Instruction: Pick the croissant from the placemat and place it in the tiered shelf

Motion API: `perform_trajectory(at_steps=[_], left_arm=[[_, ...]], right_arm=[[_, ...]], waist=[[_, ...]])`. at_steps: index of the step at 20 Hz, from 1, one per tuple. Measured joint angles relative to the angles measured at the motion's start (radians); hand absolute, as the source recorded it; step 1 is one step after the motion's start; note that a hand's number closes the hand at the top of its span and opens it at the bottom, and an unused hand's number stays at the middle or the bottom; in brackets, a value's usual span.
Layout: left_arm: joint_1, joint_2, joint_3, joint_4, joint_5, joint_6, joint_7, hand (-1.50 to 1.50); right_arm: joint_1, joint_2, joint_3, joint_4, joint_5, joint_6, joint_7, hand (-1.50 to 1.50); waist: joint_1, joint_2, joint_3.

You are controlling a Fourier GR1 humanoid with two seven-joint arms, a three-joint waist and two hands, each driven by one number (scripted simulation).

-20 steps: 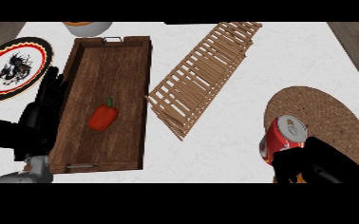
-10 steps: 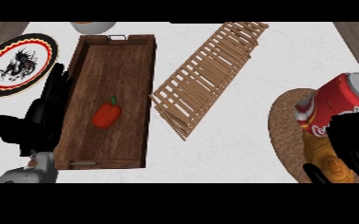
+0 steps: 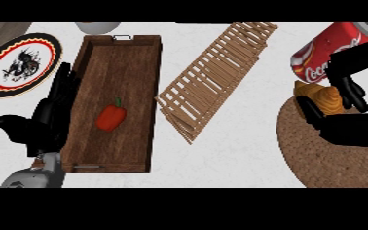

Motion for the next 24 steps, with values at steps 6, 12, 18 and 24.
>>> perform_trajectory(at_steps=[6,12,18,24], left_arm=[[-0.004,-0.001,0.019,-0.009,-0.001,-0.019,0.016,0.0],[0.003,-0.004,0.038,0.009,0.004,-0.05,-0.007,0.0],[0.013,-0.015,0.047,-0.01,-0.012,-0.053,0.002,0.0],[0.005,-0.026,0.048,-0.006,-0.022,-0.059,0.014,0.0]], right_arm=[[-0.089,0.045,0.068,0.193,0.13,-0.119,-0.092,1.5],[-0.14,0.099,0.111,0.388,0.235,-0.262,-0.239,1.5],[-0.202,0.136,0.14,0.551,0.302,-0.367,-0.34,1.5],[-0.257,0.187,0.115,0.696,0.302,-0.44,-0.369,-1.5]], waist=[[0.004,0.001,0.0],[0.003,0.002,0.001],[0.002,0.001,0.001],[0.003,-0.002,-0.001]])
